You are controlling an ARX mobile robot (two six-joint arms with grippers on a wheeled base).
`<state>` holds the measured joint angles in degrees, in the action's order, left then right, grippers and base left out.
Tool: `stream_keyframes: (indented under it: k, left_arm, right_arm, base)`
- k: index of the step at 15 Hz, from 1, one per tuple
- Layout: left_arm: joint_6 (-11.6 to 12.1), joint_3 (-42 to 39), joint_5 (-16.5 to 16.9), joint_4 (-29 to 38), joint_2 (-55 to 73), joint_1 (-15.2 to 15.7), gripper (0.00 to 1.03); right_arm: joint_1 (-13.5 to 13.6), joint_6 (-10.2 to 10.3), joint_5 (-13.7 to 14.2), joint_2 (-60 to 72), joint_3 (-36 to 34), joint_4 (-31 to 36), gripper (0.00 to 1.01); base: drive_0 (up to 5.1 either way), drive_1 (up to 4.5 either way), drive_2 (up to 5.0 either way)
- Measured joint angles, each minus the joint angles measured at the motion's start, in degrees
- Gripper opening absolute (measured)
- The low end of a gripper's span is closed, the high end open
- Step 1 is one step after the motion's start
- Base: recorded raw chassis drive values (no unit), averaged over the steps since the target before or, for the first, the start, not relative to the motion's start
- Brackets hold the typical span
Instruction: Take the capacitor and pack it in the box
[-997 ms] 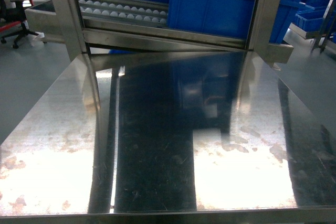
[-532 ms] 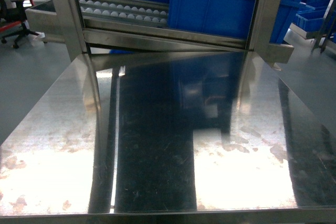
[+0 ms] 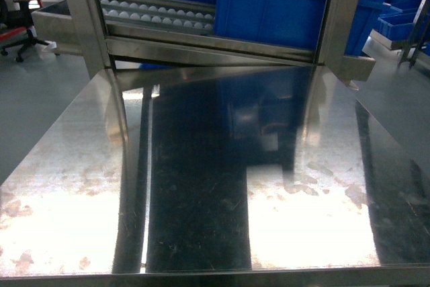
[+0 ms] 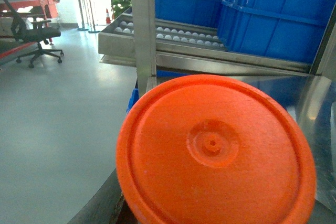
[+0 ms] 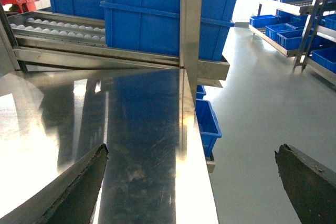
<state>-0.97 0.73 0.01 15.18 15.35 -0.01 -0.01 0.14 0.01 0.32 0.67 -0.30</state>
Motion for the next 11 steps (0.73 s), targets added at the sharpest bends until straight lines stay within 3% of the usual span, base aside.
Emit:
stream_keyframes:
  k: [5, 6, 7, 11]
  left_arm:
    - [0.0, 0.0, 0.0, -5.1, -5.1, 0.0, 0.45]
    - [0.0, 0.0, 0.0, -7.6, -7.0, 0.0, 0.45]
    - [0.0, 0.0, 0.1, -16.2, -13.1, 0.0, 0.45]
    - [0.1, 0.0, 0.0, -15.2, -14.8, 0.0, 0.44]
  right_arm:
    - [0.0, 0.0, 0.0, 0.0, 0.0, 0.0, 0.98]
    - [0.0, 0.0, 0.0, 0.0, 0.0, 0.0, 0.98]
    - [0.0, 0.0, 0.0, 0.0, 0.0, 0.0, 0.98]
    - [0.0, 0.0, 0.0, 0.0, 0.0, 0.0, 0.98]
  base:
    - [0.0, 0.0, 0.0]
    - [0.0, 0.0, 0.0]
    - [0.0, 0.0, 0.0]
    - [0.0, 0.0, 0.0]
